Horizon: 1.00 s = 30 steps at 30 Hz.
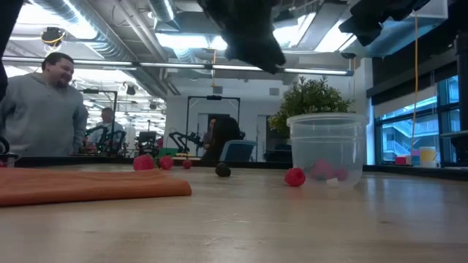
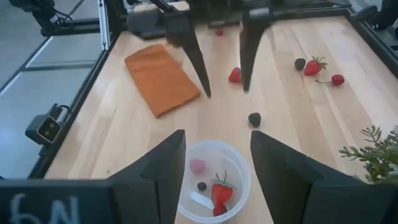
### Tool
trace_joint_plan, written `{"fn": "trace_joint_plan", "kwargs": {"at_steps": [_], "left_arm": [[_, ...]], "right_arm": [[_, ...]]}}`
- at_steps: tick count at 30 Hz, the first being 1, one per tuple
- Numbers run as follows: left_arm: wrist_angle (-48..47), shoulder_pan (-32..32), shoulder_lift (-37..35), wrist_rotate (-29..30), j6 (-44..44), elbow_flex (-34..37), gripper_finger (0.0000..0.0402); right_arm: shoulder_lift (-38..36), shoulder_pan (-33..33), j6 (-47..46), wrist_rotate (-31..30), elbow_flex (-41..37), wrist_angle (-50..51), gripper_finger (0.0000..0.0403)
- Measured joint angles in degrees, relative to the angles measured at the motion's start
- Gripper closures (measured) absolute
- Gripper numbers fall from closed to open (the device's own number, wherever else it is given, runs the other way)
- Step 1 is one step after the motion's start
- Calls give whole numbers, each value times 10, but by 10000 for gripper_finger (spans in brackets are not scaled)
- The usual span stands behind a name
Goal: Pick and placing Produce into tupperware
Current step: Put the red raspberry into the transparent container
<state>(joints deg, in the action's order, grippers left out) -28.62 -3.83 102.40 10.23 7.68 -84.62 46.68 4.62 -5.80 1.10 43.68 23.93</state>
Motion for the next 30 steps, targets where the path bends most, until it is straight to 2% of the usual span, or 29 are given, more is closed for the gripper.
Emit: {"fn": "trace_joint_plan", "kwargs": {"at_steps": [5,10,14,17,19,24,30], "left_arm": [[-56,-22,0,12,85,2,189],[-28,-56,4,29,138,60,186],[74,-72,4,73,202,131,186],[217,-85,4,78,189,187,186],[278,-94,4,86,187,220,186],[314,-94,4,118,187,259,186],[373,-93,4,121,150,280,186]], "right_arm": [[0,0,5,0,0,0,219],[0,0,4,0,0,5,219],[0,0,5,0,0,7,219],[0,0,4,0,0,7,219],[0,0,4,0,0,7,219],[0,0,5,0,0,7,219],[1,0,11,0,0,7,219]]}}
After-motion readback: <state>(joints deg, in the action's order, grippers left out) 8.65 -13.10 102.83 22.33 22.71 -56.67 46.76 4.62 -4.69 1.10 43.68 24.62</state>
